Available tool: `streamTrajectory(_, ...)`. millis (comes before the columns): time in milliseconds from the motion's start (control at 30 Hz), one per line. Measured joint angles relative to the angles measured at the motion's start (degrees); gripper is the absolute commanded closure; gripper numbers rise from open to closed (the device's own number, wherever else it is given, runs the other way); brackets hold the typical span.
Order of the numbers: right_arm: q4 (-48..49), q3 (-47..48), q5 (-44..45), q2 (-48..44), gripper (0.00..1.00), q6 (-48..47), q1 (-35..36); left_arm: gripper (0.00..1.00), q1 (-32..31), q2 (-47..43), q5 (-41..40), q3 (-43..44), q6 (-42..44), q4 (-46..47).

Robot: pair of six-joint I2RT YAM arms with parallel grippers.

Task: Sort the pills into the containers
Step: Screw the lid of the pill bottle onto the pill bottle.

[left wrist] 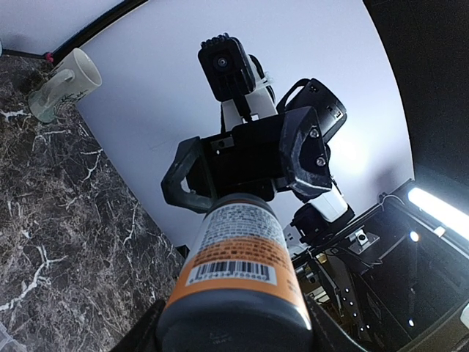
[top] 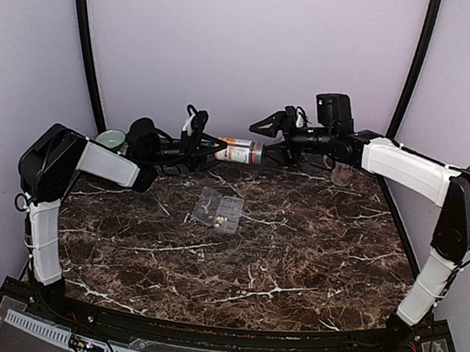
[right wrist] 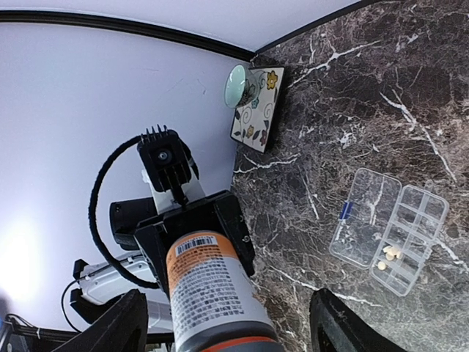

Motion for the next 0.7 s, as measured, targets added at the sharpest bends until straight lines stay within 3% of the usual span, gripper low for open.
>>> streamTrajectory(700,-5.1,-2.9,3.2,-9.3,0.21,-25.7,-1.5,1.00,0.1,2.5,1.2,2.8,-8.2,3.4)
